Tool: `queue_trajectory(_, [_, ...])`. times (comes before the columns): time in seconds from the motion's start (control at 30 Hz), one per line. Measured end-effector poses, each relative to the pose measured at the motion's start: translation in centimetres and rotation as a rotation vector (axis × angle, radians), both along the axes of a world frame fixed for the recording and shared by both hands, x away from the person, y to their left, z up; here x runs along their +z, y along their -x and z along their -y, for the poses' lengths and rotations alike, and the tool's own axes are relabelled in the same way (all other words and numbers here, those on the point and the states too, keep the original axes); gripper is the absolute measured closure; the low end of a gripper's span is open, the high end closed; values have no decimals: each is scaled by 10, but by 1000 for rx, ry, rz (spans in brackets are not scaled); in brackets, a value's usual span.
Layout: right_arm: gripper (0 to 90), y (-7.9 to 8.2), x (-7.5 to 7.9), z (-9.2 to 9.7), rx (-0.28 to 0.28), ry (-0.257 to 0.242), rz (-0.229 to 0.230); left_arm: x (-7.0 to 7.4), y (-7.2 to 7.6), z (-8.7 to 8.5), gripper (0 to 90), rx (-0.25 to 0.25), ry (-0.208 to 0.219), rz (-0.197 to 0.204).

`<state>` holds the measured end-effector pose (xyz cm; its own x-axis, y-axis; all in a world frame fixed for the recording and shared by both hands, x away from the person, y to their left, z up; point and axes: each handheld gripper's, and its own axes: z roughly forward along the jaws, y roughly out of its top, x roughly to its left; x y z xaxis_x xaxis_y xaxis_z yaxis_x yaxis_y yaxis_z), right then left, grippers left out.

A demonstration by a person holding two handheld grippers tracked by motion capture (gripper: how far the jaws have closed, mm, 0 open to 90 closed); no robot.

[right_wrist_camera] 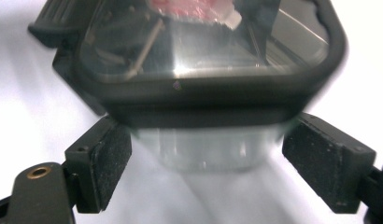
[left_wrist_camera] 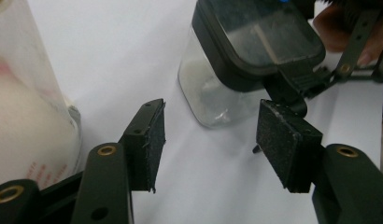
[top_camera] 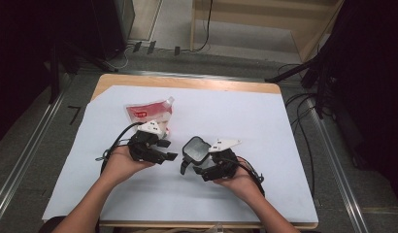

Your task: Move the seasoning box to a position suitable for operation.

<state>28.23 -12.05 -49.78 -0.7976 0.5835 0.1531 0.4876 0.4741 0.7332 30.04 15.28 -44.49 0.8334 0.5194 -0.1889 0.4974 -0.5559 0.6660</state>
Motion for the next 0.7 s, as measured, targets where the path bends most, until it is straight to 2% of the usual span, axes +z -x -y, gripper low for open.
queue_trajectory(0.1, [183, 3, 3, 5, -5, -1, -6, 0, 1, -2, 471, -6, 7, 4])
queue_trajectory(0.17, [192, 6, 7, 10, -15, -1, 3, 2, 2, -4, 516, -8, 21, -3])
queue_trajectory(0.2, [200, 8, 9, 13, -19, -1, 11, 2, 1, -4, 516, -13, 41, -6])
queue_trajectory(0.23, [210, 8, 11, 16, -23, 0, 19, 2, 1, -5, 548, -16, 46, -16])
queue_trajectory(0.27, [265, 10, 14, 21, -38, -2, 23, 2, 1, -5, 617, -12, 47, -19])
queue_trajectory(0.3, [265, 10, 14, 21, -38, -2, 23, 2, 2, -5, 617, -13, 60, -21])
queue_trajectory(0.33, [348, 11, 18, 27, -49, -9, 30, 3, 1, -6, 710, -23, 52, -31])
queue_trajectory(0.37, [348, 11, 18, 27, -49, -9, 30, 3, 1, -6, 752, -23, 52, -31])
queue_trajectory(0.4, [473, 11, 22, 31, -48, -25, 22, 3, 1, -6, 793, -27, 55, -39])
queue_trajectory(0.43, [473, 11, 22, 31, -48, -25, 22, 4, 1, -6, 793, -35, 60, -48])
queue_trajectory(0.47, [577, 10, 26, 35, -66, -34, 0, 4, 1, -6, 848, -40, 51, -53])
queue_trajectory(0.5, [577, 10, 26, 35, -66, -34, 0, 4, 2, -5, 848, -43, 58, -63])
queue_trajectory(0.53, [677, 9, 29, 37, -84, -43, -11, 6, 3, -3, 895, -46, 54, -72])
queue_trajectory(0.57, [677, 9, 29, 37, -84, -43, -11, 6, 3, -3, 900, -46, 54, -72])
queue_trajectory(0.63, [760, 8, 30, 39, -89, -53, -16, 8, 5, 0, 900, -57, 66, -70])
queue_trajectory(0.67, [854, 8, 31, 40, -73, -61, -22, 9, 5, 1, 900, -58, 67, -77])
queue_trajectory(0.7, [854, 8, 31, 40, -73, -61, -22, 10, 5, 3, 900, -61, 70, -92])
